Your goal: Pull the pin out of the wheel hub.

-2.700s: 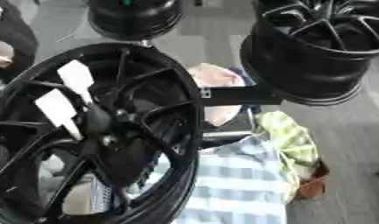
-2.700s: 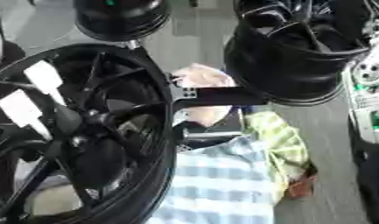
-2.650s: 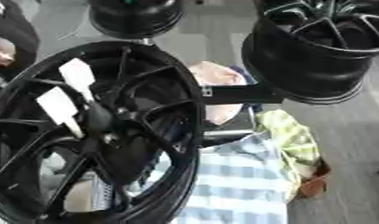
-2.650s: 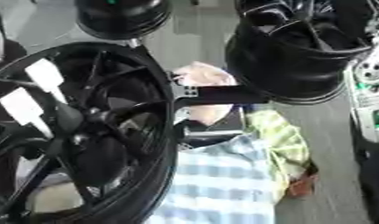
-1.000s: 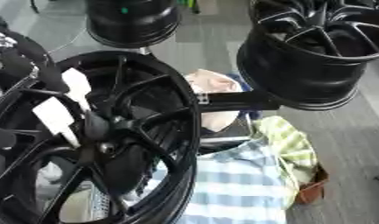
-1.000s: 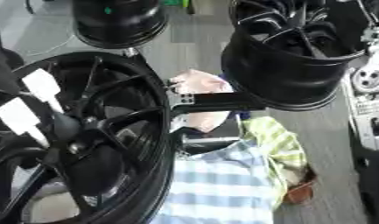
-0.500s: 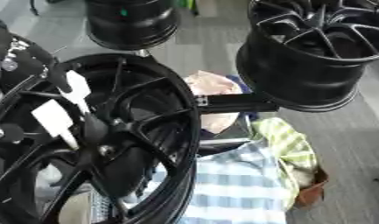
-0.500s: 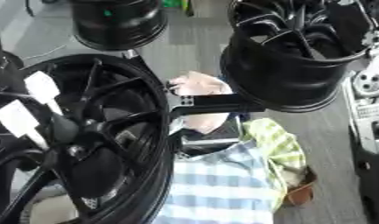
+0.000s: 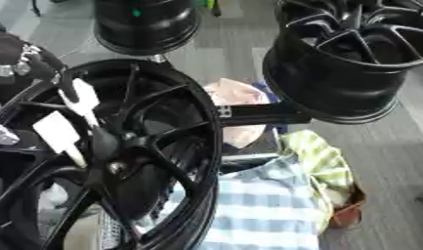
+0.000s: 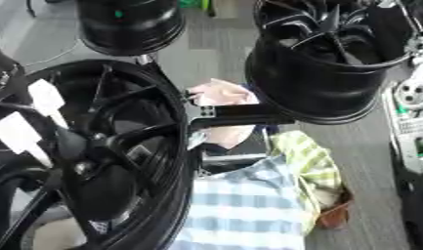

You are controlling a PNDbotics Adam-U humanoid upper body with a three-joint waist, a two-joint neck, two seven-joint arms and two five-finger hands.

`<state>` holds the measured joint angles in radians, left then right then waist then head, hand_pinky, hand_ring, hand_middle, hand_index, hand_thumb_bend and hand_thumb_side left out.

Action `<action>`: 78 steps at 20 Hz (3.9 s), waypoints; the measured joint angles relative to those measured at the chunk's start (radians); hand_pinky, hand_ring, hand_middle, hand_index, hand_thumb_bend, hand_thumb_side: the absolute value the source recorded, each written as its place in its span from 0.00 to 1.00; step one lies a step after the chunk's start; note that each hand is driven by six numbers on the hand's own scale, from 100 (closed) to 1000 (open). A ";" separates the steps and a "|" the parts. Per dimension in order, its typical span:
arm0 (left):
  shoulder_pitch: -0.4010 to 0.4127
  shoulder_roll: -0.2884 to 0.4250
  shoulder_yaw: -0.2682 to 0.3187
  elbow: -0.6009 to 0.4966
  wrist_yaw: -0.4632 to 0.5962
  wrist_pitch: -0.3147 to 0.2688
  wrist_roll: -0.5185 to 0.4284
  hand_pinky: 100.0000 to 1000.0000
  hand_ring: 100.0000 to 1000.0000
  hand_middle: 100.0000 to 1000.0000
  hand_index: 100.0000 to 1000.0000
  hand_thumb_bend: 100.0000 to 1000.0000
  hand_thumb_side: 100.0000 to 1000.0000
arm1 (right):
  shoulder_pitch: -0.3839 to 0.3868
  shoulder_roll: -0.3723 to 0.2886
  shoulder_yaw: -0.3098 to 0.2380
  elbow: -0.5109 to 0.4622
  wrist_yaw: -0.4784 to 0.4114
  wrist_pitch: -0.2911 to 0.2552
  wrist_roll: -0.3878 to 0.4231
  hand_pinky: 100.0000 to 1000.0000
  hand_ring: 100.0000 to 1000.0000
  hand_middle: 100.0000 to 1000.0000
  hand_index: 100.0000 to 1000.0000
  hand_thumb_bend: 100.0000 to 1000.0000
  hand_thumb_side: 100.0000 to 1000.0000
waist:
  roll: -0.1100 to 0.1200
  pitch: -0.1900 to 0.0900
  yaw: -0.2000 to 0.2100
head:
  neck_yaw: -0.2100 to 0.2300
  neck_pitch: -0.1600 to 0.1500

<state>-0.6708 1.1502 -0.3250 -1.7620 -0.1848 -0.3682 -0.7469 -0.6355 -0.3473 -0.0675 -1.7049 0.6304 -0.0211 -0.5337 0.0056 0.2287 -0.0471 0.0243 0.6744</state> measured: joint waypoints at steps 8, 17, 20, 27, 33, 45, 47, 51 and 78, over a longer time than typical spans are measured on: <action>-0.007 -0.014 -0.008 0.036 0.007 0.014 -0.014 0.83 0.71 0.59 0.74 0.41 0.00 | 0.002 0.000 0.000 0.000 -0.003 0.003 -0.005 0.73 0.72 0.65 0.79 0.00 0.38 | -0.001 0.001 -0.001 | 0.002 -0.001; -0.010 -0.036 -0.026 0.086 -0.013 0.017 -0.017 0.83 0.71 0.61 0.75 0.41 0.00 | 0.002 0.000 -0.001 0.000 -0.007 0.001 -0.008 0.73 0.72 0.65 0.79 0.00 0.38 | -0.004 0.003 -0.001 | 0.002 -0.008; -0.010 -0.044 -0.033 0.101 -0.023 0.016 -0.016 0.83 0.71 0.60 0.74 0.40 0.00 | 0.002 0.000 -0.002 0.000 -0.008 0.002 -0.011 0.73 0.72 0.65 0.79 0.00 0.39 | -0.007 0.004 -0.001 | 0.003 -0.008; -0.011 -0.052 -0.041 0.125 -0.037 0.011 -0.011 0.82 0.70 0.59 0.73 0.38 0.00 | 0.003 0.000 -0.006 0.000 -0.010 0.004 -0.017 0.73 0.72 0.65 0.79 0.00 0.39 | -0.006 0.006 -0.002 | 0.004 -0.008; -0.014 -0.062 -0.054 0.149 -0.042 0.008 -0.008 0.82 0.69 0.58 0.72 0.35 0.00 | 0.003 0.000 -0.006 0.000 -0.013 0.004 -0.022 0.73 0.72 0.65 0.79 0.00 0.40 | -0.007 0.009 -0.003 | 0.007 -0.008; -0.015 -0.075 -0.069 0.171 -0.043 0.004 -0.004 0.79 0.61 0.47 0.61 0.23 0.00 | 0.003 0.000 -0.007 0.000 -0.017 0.003 -0.029 0.73 0.72 0.65 0.79 0.00 0.41 | -0.007 0.012 -0.003 | 0.008 -0.009; -0.016 -0.078 -0.069 0.173 -0.037 0.004 -0.004 0.79 0.58 0.44 0.58 0.20 0.00 | 0.003 0.000 -0.007 0.000 -0.018 0.004 -0.030 0.73 0.72 0.65 0.79 0.00 0.41 | -0.008 0.012 -0.003 | 0.008 -0.009; -0.017 -0.079 -0.068 0.173 -0.015 0.007 -0.007 0.76 0.53 0.38 0.50 0.19 0.00 | 0.003 0.000 -0.007 0.000 -0.020 0.004 -0.031 0.73 0.72 0.65 0.79 0.00 0.42 | -0.009 0.013 -0.002 | 0.008 -0.009; -0.017 -0.085 0.016 0.096 0.004 -0.008 0.008 0.64 0.32 0.05 0.13 0.25 0.00 | 0.011 0.000 -0.013 0.000 -0.034 -0.001 -0.043 0.74 0.72 0.65 0.80 0.00 0.44 | -0.009 0.015 0.005 | 0.004 -0.016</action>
<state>-0.6873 1.0652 -0.3087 -1.6658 -0.1813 -0.3764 -0.7387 -0.6244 -0.3475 -0.0800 -1.7049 0.5966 -0.0222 -0.5768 -0.0037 0.2441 -0.0417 0.0284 0.6583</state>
